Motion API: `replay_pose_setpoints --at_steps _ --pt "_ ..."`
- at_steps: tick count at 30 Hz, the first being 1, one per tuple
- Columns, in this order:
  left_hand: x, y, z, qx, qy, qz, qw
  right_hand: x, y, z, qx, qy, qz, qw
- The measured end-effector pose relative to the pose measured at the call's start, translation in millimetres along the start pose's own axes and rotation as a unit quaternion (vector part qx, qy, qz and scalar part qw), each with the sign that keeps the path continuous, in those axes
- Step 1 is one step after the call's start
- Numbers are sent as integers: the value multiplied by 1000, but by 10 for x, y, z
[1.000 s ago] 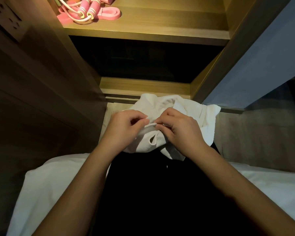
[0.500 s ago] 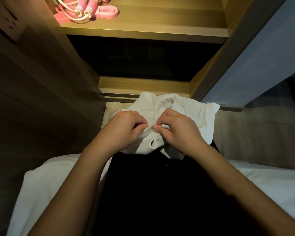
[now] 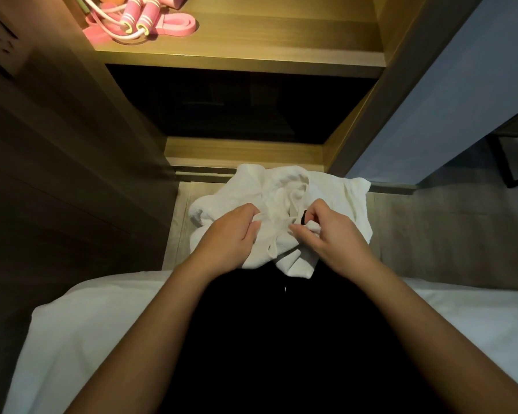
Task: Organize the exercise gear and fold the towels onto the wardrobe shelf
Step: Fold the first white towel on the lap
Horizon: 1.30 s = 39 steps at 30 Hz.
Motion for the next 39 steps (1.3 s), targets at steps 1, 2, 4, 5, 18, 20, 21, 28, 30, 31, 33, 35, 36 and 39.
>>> replay_pose_setpoints --at_steps 1,2,4,5,18,20,21,28,30,31,33,35,36,39 --pt "-14 -15 -17 1 1 5 1000 33 6 36 -19 11 -11 1000" --pt "-35 -22 -30 -1 3 10 1000 59 15 62 -40 24 -19 999" --pt "-70 -32 -41 -4 4 18 1000 89 51 115 -80 53 -14 995" --pt "-84 -35 -41 -3 1 20 1000 95 74 139 -94 66 -8 993" --pt "-167 -76 -60 13 -9 43 999 121 315 225 -149 47 -87 984" --pt "-164 -79 -70 12 -11 46 999 133 330 204 -159 44 -98 981" --pt "-168 -83 -73 12 -11 48 999 137 333 186 -146 46 -98 983" --pt "-150 -85 -55 21 -3 70 997 78 375 119 -34 9 -155 987" --pt "-121 2 -66 37 0 106 994 58 480 58 0 2 -153 988" --pt "-107 99 -92 59 -1 125 990 50 564 4 29 -1 -148 989" --pt "-91 387 -208 125 0 157 980 33 788 -170 100 -3 -124 987" --pt "-65 757 -397 187 -8 172 967 10 1049 -424 150 4 -92 984" --pt "-40 959 -502 213 -14 175 961 2 1183 -566 164 10 -81 983" --pt "30 1612 -796 297 -4 191 936 36 1611 -979 203 2 -46 978"
Point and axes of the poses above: each hand's wrist, its own z-axis away from the middle knuckle, its own y-axis out of the back of the hand, x = y × z, the point moved 1 cm from there along -z, towards the middle knuckle, and after that the axes turned 9 degrees about y, right-handed, at the moved point
